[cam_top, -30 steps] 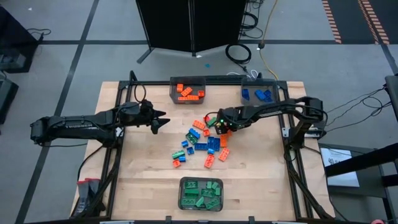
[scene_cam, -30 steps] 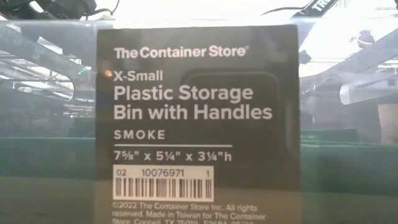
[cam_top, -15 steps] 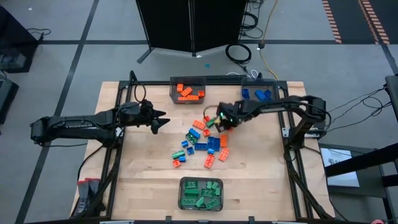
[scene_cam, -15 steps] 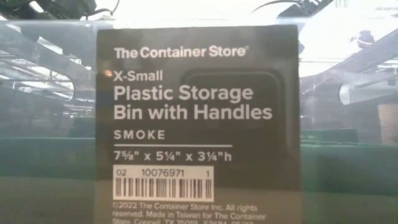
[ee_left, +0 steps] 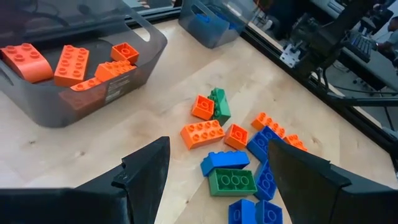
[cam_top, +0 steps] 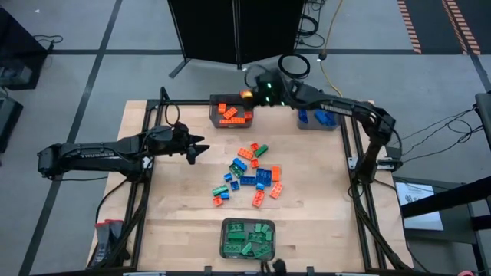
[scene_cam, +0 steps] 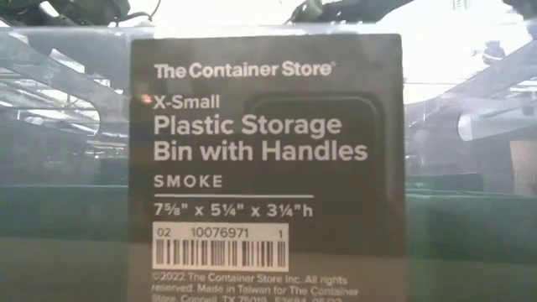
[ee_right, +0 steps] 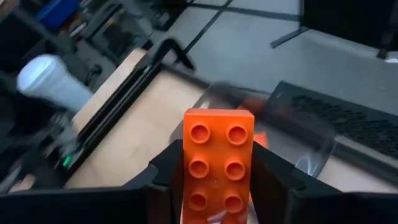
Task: Sort blocks
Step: Put the orange game piece into the top left black bin
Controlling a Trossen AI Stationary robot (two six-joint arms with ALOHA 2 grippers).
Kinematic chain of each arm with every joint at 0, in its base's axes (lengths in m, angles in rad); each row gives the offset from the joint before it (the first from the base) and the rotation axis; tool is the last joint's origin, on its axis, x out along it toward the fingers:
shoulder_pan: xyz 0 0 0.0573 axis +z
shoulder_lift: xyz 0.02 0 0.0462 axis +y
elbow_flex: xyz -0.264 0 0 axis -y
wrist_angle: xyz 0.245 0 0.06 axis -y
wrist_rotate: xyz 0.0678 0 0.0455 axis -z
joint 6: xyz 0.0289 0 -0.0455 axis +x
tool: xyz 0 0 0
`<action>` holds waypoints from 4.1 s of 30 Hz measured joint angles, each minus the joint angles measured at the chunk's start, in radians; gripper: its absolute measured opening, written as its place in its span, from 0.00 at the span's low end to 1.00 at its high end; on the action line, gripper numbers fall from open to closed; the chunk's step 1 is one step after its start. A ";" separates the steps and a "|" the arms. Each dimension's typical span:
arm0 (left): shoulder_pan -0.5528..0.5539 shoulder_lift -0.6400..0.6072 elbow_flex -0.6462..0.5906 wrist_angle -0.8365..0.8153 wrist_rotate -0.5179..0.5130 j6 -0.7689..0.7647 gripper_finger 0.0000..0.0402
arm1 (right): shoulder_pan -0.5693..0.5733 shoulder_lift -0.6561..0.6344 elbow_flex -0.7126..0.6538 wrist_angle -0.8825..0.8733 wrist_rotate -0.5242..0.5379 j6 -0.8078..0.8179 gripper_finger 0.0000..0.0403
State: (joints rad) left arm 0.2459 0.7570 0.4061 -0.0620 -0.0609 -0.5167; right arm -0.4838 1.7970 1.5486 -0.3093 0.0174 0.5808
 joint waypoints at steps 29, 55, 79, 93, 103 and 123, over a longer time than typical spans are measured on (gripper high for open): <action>0.000 0.000 0.000 -0.001 -0.009 0.002 0.67 | -0.033 0.379 0.642 -0.624 -0.313 -0.355 0.72; 0.000 0.000 0.000 -0.001 -0.018 -0.002 0.67 | 0.253 0.339 0.187 -0.394 -0.065 -0.590 0.67; 0.000 0.000 0.000 -0.001 -0.028 0.000 0.67 | 0.230 0.338 0.002 -0.247 -0.072 -0.589 0.67; 0.000 0.000 0.000 -0.005 -0.053 0.000 0.67 | 0.237 0.390 0.004 -0.281 -0.079 -0.571 0.48; 0.000 0.000 0.000 -0.009 -0.053 0.000 0.67 | 0.238 0.401 0.132 -0.405 -0.095 -0.626 0.30; 0.000 0.000 0.000 -0.008 -0.053 -0.001 0.67 | 0.019 0.396 0.591 -0.610 -0.093 -0.636 0.30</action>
State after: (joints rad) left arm 0.2462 0.7570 0.4062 -0.0704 -0.1139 -0.5175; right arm -0.4648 2.1927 2.1391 -0.9197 -0.0752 -0.0557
